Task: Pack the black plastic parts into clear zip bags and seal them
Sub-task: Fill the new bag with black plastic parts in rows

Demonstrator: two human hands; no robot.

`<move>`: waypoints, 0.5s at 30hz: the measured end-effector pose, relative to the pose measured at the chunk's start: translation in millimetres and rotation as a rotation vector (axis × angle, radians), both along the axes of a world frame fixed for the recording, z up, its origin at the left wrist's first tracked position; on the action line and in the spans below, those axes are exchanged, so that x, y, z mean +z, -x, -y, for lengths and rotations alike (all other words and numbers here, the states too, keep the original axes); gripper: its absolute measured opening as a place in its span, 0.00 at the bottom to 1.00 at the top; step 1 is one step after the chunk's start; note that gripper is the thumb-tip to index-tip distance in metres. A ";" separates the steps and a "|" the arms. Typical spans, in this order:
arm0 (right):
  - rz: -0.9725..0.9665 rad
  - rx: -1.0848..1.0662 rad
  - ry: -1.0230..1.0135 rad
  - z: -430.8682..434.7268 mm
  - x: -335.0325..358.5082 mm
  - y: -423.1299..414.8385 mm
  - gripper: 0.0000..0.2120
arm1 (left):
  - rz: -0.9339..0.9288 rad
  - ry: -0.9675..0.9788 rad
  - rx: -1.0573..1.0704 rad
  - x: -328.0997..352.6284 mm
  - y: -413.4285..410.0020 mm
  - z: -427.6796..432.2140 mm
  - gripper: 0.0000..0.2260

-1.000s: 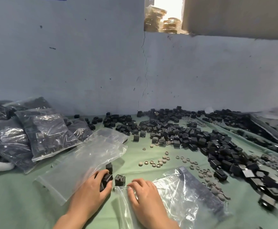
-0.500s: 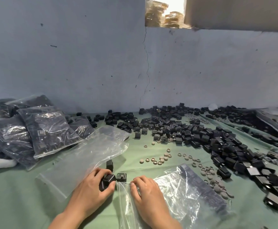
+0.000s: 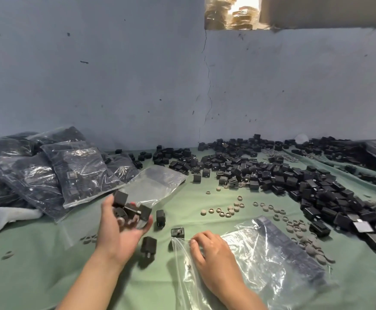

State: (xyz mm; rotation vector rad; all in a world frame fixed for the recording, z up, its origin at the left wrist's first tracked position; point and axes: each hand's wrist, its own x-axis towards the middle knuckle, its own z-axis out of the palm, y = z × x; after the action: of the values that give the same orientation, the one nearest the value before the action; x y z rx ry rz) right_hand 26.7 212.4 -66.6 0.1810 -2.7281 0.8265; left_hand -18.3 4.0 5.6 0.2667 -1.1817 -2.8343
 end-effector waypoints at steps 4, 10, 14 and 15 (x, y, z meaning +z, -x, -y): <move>0.009 0.002 -0.003 -0.5 0.7 -2.0 0.15 | 0.000 -0.361 -0.095 5.7 -5.9 2.0 0.09; 0.005 -0.008 0.032 -1.0 2.6 -1.0 0.14 | -0.043 -0.415 -0.170 -13.1 -28.4 7.4 0.16; 0.007 -0.015 0.050 -1.0 4.8 -2.3 0.14 | -0.037 -0.437 -0.171 -22.7 -43.4 7.1 0.16; 0.007 -0.015 0.054 -1.4 5.2 -2.4 0.14 | -0.032 -0.439 -0.173 -25.8 -46.7 6.3 0.15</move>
State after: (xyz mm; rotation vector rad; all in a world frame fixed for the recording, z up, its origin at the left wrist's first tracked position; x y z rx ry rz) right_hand 29.1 213.8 -61.4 0.1461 -2.7064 0.8973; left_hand 28.4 -2.3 -20.1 0.1415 -0.5879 -3.2107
